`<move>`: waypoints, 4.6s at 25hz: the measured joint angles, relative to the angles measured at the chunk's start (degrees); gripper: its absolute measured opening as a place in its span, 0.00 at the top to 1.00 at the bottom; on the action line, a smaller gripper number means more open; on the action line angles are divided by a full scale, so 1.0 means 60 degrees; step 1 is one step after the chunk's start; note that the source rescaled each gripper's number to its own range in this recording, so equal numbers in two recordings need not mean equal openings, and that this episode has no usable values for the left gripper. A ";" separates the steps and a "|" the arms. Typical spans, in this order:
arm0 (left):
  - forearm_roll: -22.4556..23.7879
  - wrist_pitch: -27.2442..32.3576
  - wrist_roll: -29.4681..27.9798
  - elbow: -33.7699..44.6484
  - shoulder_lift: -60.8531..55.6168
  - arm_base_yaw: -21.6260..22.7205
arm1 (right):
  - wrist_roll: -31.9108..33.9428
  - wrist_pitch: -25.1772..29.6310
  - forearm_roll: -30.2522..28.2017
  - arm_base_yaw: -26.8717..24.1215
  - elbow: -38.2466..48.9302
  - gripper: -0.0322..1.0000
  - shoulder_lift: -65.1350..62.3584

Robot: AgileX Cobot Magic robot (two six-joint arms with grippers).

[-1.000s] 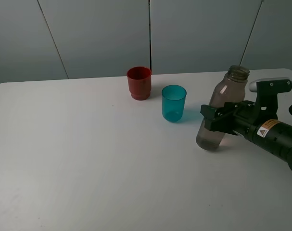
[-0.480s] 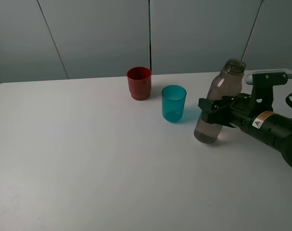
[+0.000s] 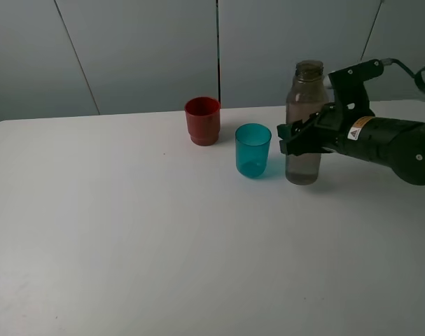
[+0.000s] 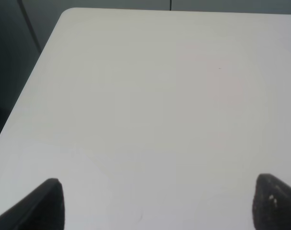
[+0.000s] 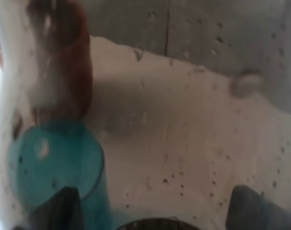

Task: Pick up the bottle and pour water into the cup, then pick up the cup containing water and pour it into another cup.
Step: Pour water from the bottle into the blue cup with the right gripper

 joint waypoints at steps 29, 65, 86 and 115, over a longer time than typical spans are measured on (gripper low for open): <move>0.0000 0.0000 0.0000 0.0000 0.0000 0.0000 | -0.6196 0.3706 -0.0578 0.0000 -0.2317 0.96 -0.0015; 0.0000 0.0000 0.0000 0.0000 0.0000 0.0000 | -0.8867 0.5122 -0.0580 0.0000 -0.3469 0.96 0.0689; 0.0000 0.0000 0.0000 0.0000 0.0000 0.0000 | -0.9551 0.4913 -0.2324 0.0000 -0.4024 0.96 0.0882; 0.0000 0.0000 0.0000 0.0000 0.0000 0.0000 | -0.9948 0.4880 -0.3723 0.0000 -0.4881 0.96 0.1449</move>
